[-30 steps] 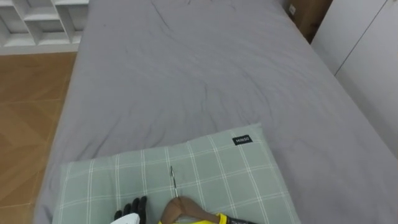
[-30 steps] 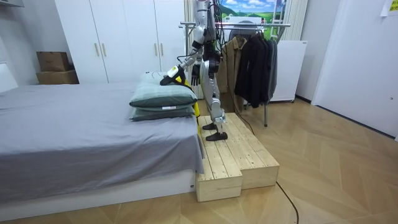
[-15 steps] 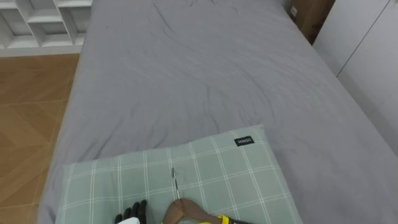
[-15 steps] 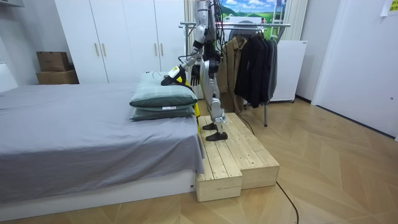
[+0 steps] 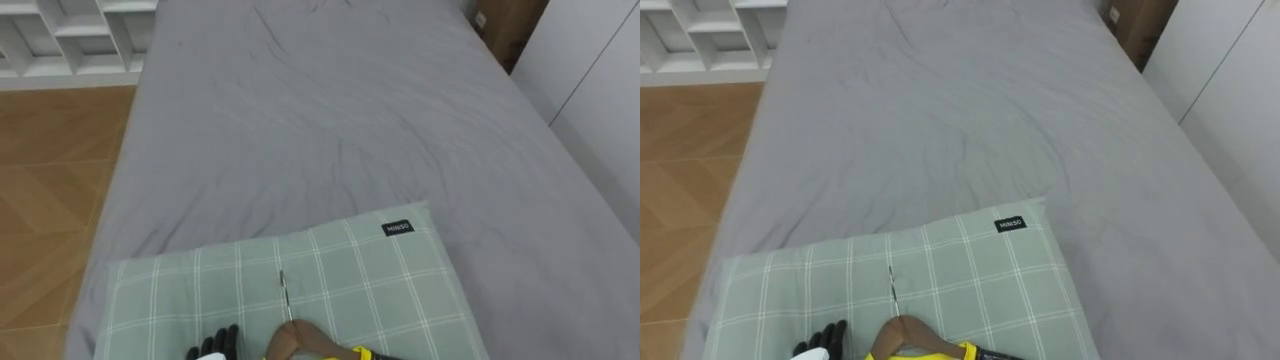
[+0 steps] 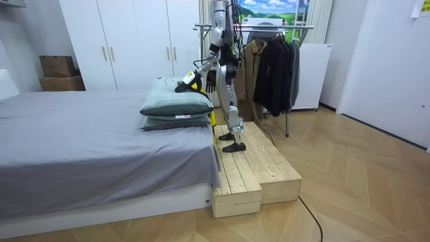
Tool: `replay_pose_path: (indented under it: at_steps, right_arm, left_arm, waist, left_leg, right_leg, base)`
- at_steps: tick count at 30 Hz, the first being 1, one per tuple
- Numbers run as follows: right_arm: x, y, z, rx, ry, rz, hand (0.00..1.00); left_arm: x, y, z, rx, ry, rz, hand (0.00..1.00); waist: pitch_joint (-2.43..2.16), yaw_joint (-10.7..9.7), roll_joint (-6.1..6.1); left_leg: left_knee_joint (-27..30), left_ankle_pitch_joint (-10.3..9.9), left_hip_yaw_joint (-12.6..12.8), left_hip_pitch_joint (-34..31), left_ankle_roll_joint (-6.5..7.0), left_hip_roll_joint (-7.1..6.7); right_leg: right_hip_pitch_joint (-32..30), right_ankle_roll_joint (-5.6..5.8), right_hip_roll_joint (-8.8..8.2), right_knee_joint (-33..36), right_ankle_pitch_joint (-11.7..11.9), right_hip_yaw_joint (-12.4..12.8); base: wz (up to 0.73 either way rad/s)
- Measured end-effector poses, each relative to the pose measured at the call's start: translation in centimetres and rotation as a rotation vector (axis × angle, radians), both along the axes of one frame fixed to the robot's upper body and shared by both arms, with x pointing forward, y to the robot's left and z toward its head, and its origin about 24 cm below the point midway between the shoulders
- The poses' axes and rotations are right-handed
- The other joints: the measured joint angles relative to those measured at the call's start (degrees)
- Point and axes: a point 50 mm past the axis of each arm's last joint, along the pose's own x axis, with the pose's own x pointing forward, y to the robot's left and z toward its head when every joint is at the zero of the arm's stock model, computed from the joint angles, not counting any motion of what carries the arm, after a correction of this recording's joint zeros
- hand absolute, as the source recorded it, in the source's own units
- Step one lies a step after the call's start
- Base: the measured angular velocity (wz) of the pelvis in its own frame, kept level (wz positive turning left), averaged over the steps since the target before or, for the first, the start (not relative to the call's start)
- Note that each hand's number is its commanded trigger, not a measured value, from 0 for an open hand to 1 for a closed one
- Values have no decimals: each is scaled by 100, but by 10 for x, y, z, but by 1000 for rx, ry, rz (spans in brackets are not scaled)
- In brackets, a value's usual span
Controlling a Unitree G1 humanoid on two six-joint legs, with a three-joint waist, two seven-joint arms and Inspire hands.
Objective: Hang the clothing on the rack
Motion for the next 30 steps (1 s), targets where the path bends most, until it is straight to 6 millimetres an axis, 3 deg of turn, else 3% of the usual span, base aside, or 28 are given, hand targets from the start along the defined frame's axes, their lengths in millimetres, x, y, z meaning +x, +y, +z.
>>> replay_pose_path:
  at_steps: [7, 14, 28, 29, 30]
  right_arm:
    - [1, 1, 0, -9, 0, 15, 0]
    - [1, 1, 0, -9, 0, 13, 0]
    - [0, 3, 0, 6, 2, 9, 0]
    - [0, 3, 0, 7, 3, 9, 0]
    - [0, 3, 0, 8, 3, 9, 0]
  left_arm:
    - [-7, 0, -3, -6, 0, 19, 0]
    - [-13, 3, -5, -9, -2, 38, 0]
    - [-12, 4, -5, -32, 1, 69, 0]
    - [-12, 3, -5, -33, 0, 69, 20]
    - [-12, 3, -5, -34, 0, 69, 62]
  waist:
    - [-12, 0, -18]
    - [-40, 0, -127]
    - [-25, 4, -194]
    - [-25, 4, -195]
    - [-24, 4, -195]
  left_leg:
    - [-8, 1, -10, 8, 0, 1]
    - [-26, 1, -9, 98, -1, 7]
    - [-20, 3, -9, 94, 2, 6]
    - [-20, 3, -9, 94, 2, 6]
    - [-20, 3, -9, 94, 2, 6]
  right_leg:
    - [5, 0, -12, 1, 0, -100]
    - [85, 0, -21, -10, 0, -111]
    - [85, 3, -18, -8, 2, -103]
    - [85, 3, -17, -8, 2, -103]
    - [85, 3, -17, -9, 2, -103]
  base:
    - [0]
    - [0]
    - [0]
    - [0]
    - [0]
